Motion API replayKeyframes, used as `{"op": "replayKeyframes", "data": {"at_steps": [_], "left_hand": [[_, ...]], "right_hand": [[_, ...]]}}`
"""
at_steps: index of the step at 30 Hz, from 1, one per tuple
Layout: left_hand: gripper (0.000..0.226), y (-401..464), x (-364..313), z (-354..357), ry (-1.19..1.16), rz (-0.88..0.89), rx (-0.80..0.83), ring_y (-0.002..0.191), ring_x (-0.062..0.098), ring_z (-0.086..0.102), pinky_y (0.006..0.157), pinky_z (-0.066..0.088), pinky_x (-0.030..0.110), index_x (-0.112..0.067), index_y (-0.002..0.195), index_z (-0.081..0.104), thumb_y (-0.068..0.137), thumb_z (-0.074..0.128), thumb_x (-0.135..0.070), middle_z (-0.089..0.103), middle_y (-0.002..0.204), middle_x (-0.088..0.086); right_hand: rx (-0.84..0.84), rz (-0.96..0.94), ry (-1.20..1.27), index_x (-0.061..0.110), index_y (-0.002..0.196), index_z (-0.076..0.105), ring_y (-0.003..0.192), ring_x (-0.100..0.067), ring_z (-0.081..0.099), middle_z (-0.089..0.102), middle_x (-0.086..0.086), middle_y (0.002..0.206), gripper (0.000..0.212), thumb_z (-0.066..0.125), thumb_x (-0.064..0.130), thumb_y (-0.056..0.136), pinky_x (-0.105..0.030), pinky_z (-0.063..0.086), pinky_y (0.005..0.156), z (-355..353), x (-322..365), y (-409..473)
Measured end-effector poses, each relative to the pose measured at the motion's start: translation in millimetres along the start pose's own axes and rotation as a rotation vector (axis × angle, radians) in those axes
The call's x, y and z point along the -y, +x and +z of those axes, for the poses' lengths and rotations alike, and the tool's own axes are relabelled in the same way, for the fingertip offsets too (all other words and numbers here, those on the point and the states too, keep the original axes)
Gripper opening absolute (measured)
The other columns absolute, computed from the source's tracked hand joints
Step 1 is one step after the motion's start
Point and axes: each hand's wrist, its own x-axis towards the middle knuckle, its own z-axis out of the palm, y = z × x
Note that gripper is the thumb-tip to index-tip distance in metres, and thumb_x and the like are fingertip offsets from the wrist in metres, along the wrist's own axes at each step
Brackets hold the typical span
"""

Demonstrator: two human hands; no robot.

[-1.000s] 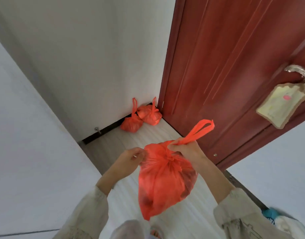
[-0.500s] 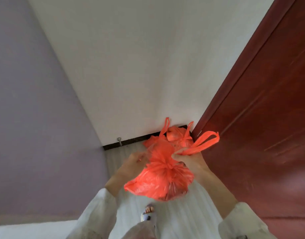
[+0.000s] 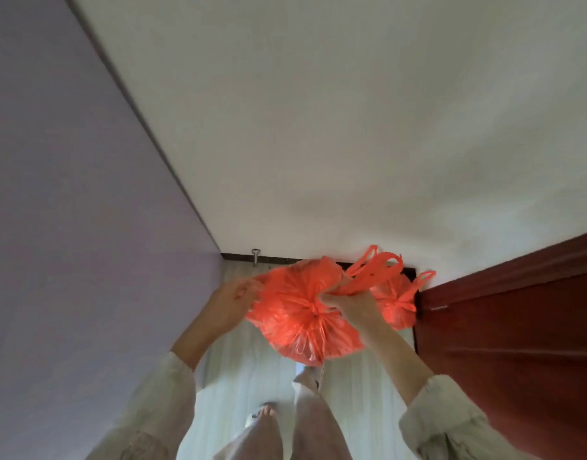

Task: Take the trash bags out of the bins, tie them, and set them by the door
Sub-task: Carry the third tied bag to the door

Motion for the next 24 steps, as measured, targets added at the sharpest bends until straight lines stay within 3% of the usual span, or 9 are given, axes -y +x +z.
{"op": "replayKeyframes", "data": {"at_steps": [3,5,8,10,13,16,18,21,24], "left_hand": [[0.009,44,14,11,-0.003,-0.038,-0.062,0.07,0.016,0.062,0.054,0.043,0.012,-0.034,0.081,0.057,0.084,0.05,-0.03,0.065,0.084,0.002],[0.022,73,30,22,0.018,-0.054,-0.116,0.08,0.023,0.061,0.066,0.044,0.025,-0.027,0.096,0.058,0.079,0.049,-0.038,0.063,0.095,0.005],[0.026,114,66,35,0.016,-0.135,-0.14,0.079,0.023,0.058,0.066,0.041,0.027,-0.01,0.114,0.055,0.09,0.052,-0.02,0.062,0.097,0.012],[0.02,141,96,44,0.014,-0.178,-0.121,0.077,0.025,0.058,0.069,0.046,0.033,-0.015,0.11,0.055,0.09,0.05,-0.014,0.061,0.093,0.01],[0.018,179,142,55,0.004,-0.219,-0.098,0.08,0.029,0.059,0.085,0.048,0.044,-0.027,0.096,0.05,0.089,0.05,-0.01,0.06,0.09,0.009],[0.017,207,193,67,0.036,-0.259,-0.081,0.081,0.026,0.06,0.081,0.046,0.035,-0.029,0.097,0.049,0.091,0.046,-0.013,0.062,0.091,0.007],[0.018,221,227,74,0.035,-0.279,-0.076,0.085,0.025,0.061,0.079,0.044,0.031,-0.03,0.099,0.049,0.091,0.045,-0.014,0.064,0.094,0.006],[0.018,231,272,82,0.044,-0.329,-0.064,0.087,0.026,0.063,0.081,0.045,0.032,-0.027,0.101,0.053,0.09,0.045,-0.014,0.066,0.096,0.008],[0.02,238,301,86,0.068,-0.372,-0.038,0.088,0.027,0.064,0.083,0.045,0.034,-0.021,0.106,0.056,0.09,0.046,-0.015,0.067,0.098,0.009]], "right_hand": [[0.074,0.053,-0.091,0.01,0.056,0.057,0.042,-0.005,0.053,0.055,-0.005,0.054,0.028,0.066,-0.008,0.076,-0.007,0.04,0.041,5,-13,61],[0.087,0.099,-0.138,0.014,0.054,0.056,0.037,0.0,0.052,0.055,0.004,0.045,0.031,0.067,-0.004,0.077,-0.006,0.039,0.04,14,-28,101],[0.109,0.141,-0.237,0.019,0.046,0.054,0.034,0.007,0.05,0.054,0.01,0.044,0.037,0.071,0.003,0.075,-0.019,0.044,0.058,34,-62,156],[0.134,0.151,-0.285,0.019,0.047,0.056,0.045,0.003,0.054,0.058,0.007,0.05,0.035,0.07,0.009,0.077,-0.032,0.044,0.067,49,-91,194],[0.206,0.189,-0.338,0.004,0.073,0.07,0.066,-0.015,0.06,0.064,-0.007,0.071,0.022,0.062,0.021,0.086,-0.032,0.044,0.071,75,-134,244],[0.242,0.251,-0.29,0.001,0.101,0.068,0.064,-0.003,0.061,0.068,-0.006,0.088,0.027,0.05,0.02,0.094,-0.018,0.044,0.059,101,-177,293],[0.226,0.287,-0.265,-0.008,0.108,0.063,0.071,-0.012,0.062,0.066,-0.019,0.11,0.034,0.042,0.016,0.097,-0.02,0.044,0.057,115,-208,325],[0.19,0.358,-0.212,-0.018,0.116,0.053,0.108,-0.041,0.059,0.055,-0.033,0.124,0.038,0.035,0.012,0.099,-0.03,0.051,0.076,132,-242,358],[0.153,0.416,-0.133,-0.017,0.122,0.047,0.123,-0.04,0.049,0.05,-0.03,0.132,0.039,0.033,0.012,0.1,-0.04,0.044,0.088,142,-262,379]]}}
